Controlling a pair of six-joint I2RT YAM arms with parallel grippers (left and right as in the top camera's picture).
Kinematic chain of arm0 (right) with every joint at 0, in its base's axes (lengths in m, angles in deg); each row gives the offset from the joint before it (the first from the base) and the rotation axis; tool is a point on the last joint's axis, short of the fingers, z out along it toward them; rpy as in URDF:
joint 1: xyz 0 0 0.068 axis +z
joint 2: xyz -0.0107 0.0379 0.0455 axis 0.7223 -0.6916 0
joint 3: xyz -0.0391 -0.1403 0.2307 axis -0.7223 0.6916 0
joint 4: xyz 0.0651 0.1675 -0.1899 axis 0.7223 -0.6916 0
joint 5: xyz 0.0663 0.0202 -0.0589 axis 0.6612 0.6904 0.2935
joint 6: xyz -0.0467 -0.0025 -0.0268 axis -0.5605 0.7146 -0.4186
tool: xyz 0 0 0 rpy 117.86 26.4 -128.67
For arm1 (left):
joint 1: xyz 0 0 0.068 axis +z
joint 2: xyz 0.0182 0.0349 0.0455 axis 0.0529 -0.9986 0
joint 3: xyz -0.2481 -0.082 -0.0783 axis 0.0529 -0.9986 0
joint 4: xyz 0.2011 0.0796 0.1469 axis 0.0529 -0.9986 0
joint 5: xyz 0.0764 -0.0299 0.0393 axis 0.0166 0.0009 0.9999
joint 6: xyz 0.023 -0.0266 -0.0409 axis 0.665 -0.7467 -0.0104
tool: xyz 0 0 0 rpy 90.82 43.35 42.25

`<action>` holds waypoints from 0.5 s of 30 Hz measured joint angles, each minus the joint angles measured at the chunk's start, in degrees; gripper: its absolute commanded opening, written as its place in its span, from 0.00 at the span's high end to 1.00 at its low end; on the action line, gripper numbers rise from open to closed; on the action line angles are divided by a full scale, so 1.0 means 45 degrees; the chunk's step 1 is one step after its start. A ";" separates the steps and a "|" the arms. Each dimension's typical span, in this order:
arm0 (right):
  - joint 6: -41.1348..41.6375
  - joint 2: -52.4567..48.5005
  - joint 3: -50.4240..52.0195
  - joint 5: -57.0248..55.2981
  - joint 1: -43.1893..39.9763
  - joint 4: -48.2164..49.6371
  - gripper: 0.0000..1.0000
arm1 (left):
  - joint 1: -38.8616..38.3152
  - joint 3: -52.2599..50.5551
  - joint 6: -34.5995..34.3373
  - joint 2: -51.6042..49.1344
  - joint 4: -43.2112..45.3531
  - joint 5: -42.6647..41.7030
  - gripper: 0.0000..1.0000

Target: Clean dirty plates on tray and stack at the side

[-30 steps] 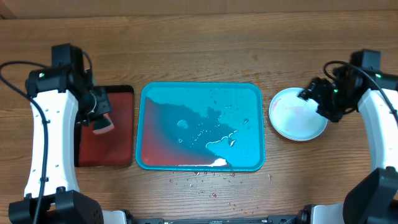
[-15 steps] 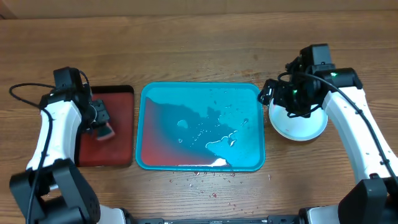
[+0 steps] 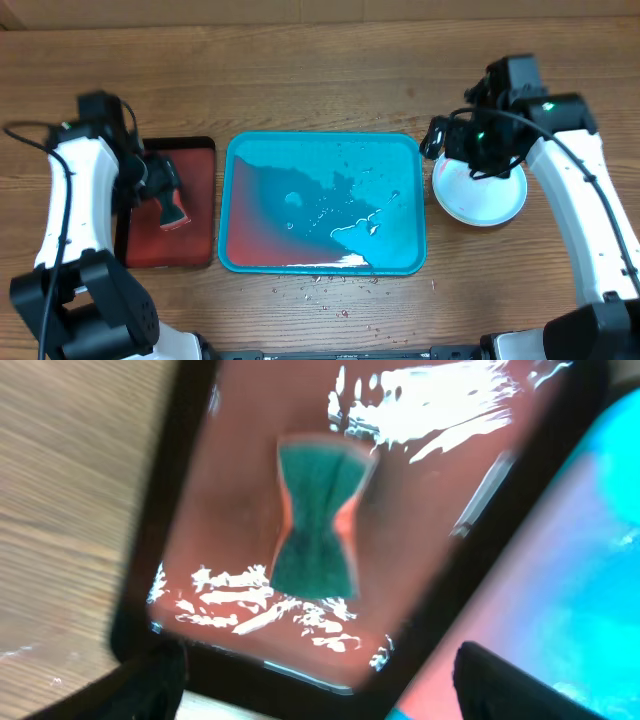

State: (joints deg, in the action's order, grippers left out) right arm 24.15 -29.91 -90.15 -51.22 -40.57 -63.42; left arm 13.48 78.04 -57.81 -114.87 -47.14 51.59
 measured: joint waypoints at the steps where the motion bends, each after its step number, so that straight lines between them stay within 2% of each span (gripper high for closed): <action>1: -0.0063 0.0005 -0.0699 -0.0136 0.0000 -0.0442 0.00 | -0.0005 0.0942 -0.0068 0.0102 -0.0466 -0.0131 0.00; 4: -0.0146 0.0078 -0.2633 -0.0209 0.0000 -0.1948 0.00 | -0.0131 0.2934 -0.0481 0.0607 -0.1331 -0.0413 0.00; 8: -0.0194 0.0364 -0.5008 0.0539 0.0000 -0.4167 0.00 | -0.0262 0.4231 -0.0729 0.1321 -0.1098 -0.0593 0.00; 10: -0.0194 0.0680 -0.6173 0.1277 -0.0005 -0.4449 0.00 | -0.0291 0.4362 -0.0806 0.1481 -0.0947 -0.0646 0.00; 15: -0.0194 0.1345 -0.6926 0.2171 0.0000 -0.4386 0.00 | -0.0291 0.4362 -0.0947 0.1239 -0.0937 -0.0690 0.00</action>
State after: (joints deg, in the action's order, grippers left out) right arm 23.27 -23.85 -121.31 -41.44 -40.57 -83.16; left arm 12.17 97.66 -62.07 -109.30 -51.36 48.49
